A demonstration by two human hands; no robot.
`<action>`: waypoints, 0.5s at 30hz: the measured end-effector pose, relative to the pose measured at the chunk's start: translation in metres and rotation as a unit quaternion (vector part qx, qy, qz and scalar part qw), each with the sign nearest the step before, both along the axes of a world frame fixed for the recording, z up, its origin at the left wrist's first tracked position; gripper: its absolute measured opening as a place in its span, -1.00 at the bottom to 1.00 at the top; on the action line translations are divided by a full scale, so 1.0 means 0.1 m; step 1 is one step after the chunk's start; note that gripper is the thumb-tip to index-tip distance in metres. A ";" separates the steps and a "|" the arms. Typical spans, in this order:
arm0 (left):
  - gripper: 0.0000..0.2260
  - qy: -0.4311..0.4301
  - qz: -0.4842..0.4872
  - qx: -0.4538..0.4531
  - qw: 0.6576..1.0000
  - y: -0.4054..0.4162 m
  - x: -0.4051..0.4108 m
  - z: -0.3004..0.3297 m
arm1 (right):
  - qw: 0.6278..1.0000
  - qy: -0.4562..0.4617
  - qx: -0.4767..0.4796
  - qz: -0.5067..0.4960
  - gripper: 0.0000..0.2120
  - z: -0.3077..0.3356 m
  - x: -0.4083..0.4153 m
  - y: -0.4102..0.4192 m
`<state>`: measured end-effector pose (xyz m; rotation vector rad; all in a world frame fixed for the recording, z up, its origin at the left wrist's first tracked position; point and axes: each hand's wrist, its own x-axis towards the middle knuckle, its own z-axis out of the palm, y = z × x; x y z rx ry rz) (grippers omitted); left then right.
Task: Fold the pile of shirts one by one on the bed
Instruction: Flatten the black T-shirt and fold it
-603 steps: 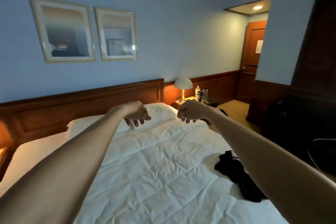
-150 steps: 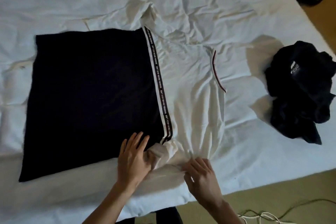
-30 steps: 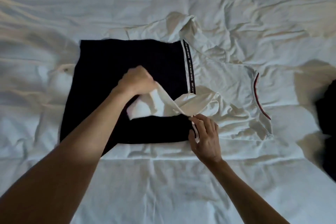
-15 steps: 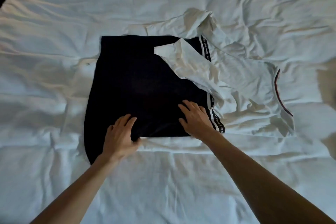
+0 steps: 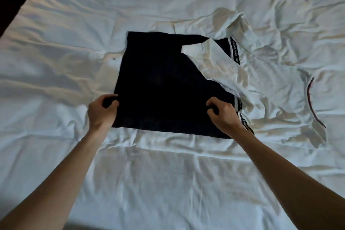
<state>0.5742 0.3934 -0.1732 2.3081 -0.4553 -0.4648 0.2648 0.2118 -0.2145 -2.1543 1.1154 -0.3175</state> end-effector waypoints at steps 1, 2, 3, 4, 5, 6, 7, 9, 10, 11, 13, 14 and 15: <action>-0.82 0.009 0.000 0.021 1.000 0.02 0.01 -0.05 | 0.999 0.041 0.008 0.001 -0.89 -0.02 0.02 0.00; -0.78 0.022 -0.009 0.047 0.999 0.07 0.01 -0.13 | 0.996 0.085 0.018 0.006 -0.88 -0.04 0.04 -0.01; -0.75 0.032 -0.011 0.063 0.997 0.13 0.00 -0.21 | 0.993 0.119 0.024 0.010 -0.87 -0.07 0.06 -0.01; -0.74 0.035 -0.007 0.071 0.997 0.20 -0.02 -0.28 | 0.990 0.137 0.025 0.012 -0.87 -0.10 0.07 0.00; -0.75 0.027 -0.003 0.067 0.997 0.25 -0.04 -0.33 | 0.988 0.149 0.024 0.014 -0.88 -0.12 0.08 0.00; -0.77 0.012 -0.003 0.056 0.998 0.28 -0.05 -0.35 | 0.987 0.159 0.020 0.017 -0.88 -0.14 0.09 -0.01; -0.79 -0.001 -0.002 0.040 0.999 0.29 -0.06 -0.37 | 0.986 0.166 0.011 0.021 -0.89 -0.13 0.10 -0.02; -0.85 -0.028 -0.004 -0.013 1.000 0.27 -0.05 -0.33 | 0.989 0.148 -0.015 0.023 -0.89 -0.12 0.11 -0.05; -0.89 -0.040 -0.007 -0.036 0.999 0.26 -0.03 -0.32 | 0.992 0.122 -0.034 0.014 -0.90 -0.11 0.11 -0.07; -0.91 -0.050 -0.010 -0.048 0.998 0.24 0.00 -0.32 | 0.994 0.095 -0.057 0.002 -0.90 -0.12 0.12 -0.08; -0.90 -0.047 -0.022 -0.033 0.998 0.23 0.07 -0.41 | 0.990 0.079 -0.112 -0.017 -0.90 -0.14 0.14 -0.06; -0.86 -0.042 -0.028 -0.011 0.999 0.24 0.09 -0.47 | 0.983 0.104 -0.149 -0.023 -0.86 -0.17 0.14 0.00; -0.83 -0.039 -0.033 0.008 0.999 0.26 0.10 -0.53 | 0.974 0.130 -0.181 -0.029 -0.80 -0.19 0.15 0.09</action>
